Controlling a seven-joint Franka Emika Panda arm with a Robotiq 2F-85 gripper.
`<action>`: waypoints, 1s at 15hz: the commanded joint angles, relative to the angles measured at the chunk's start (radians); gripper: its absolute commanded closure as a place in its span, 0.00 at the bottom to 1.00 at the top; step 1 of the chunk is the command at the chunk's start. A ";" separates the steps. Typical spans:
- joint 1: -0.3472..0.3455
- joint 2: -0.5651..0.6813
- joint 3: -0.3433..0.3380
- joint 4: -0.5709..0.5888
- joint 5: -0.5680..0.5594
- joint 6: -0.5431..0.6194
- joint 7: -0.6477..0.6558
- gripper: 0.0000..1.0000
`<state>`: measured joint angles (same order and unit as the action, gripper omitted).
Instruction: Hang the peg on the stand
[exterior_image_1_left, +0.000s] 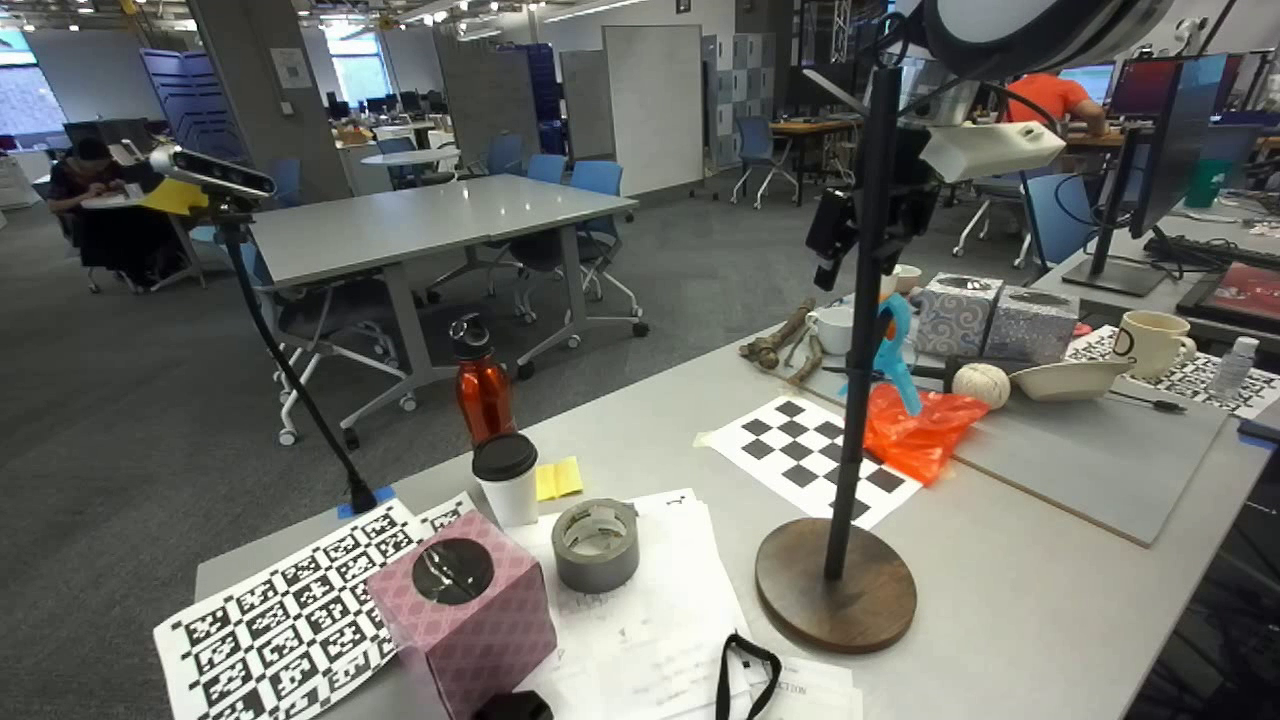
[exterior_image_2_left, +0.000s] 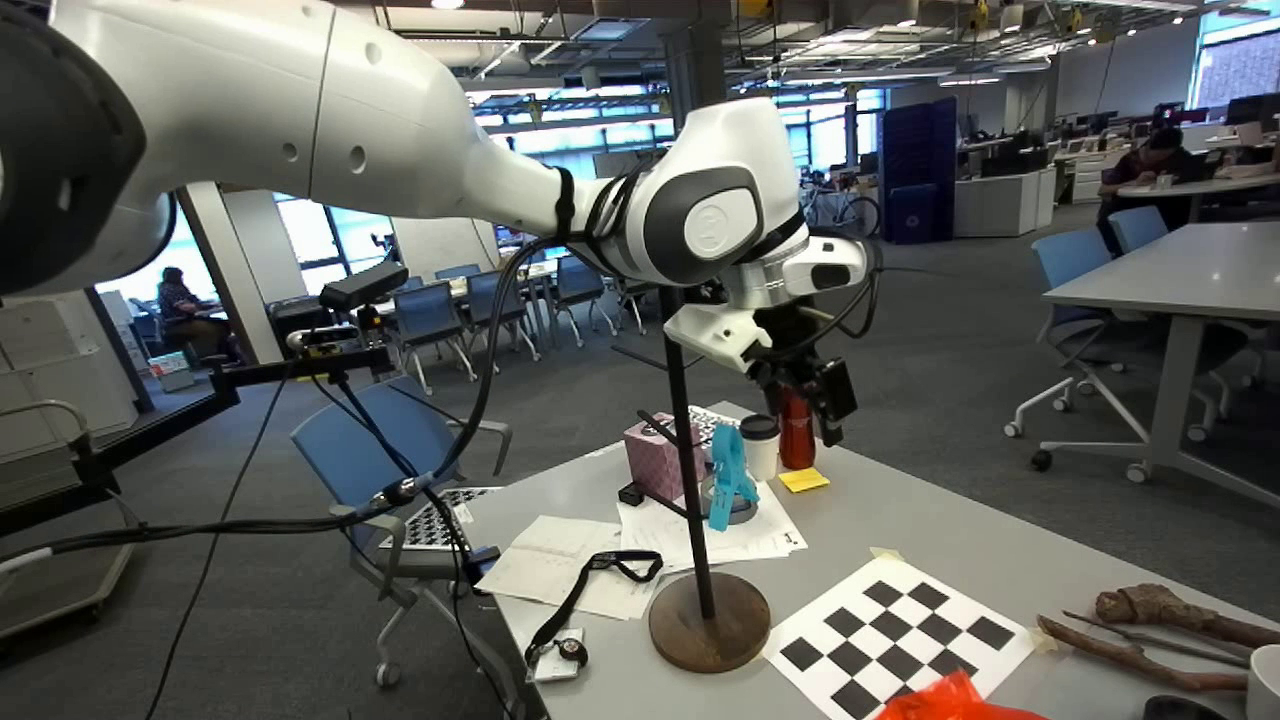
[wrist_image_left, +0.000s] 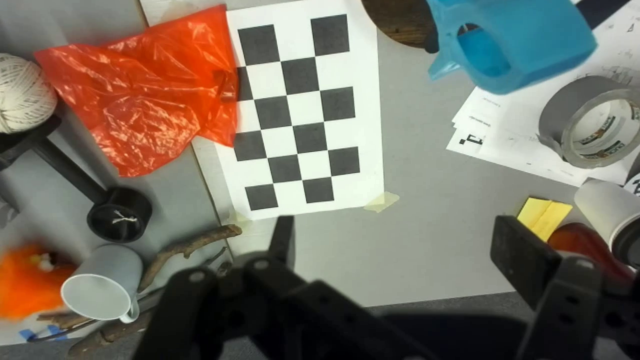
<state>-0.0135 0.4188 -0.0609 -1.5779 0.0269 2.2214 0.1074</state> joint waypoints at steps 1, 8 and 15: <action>-0.017 0.016 0.000 -0.002 -0.016 0.057 -0.028 0.00; -0.036 0.016 -0.030 0.005 -0.050 0.065 -0.004 0.00; -0.052 -0.031 -0.058 -0.018 -0.048 0.020 0.013 0.00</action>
<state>-0.0577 0.4259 -0.1173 -1.5774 -0.0102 2.2786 0.1027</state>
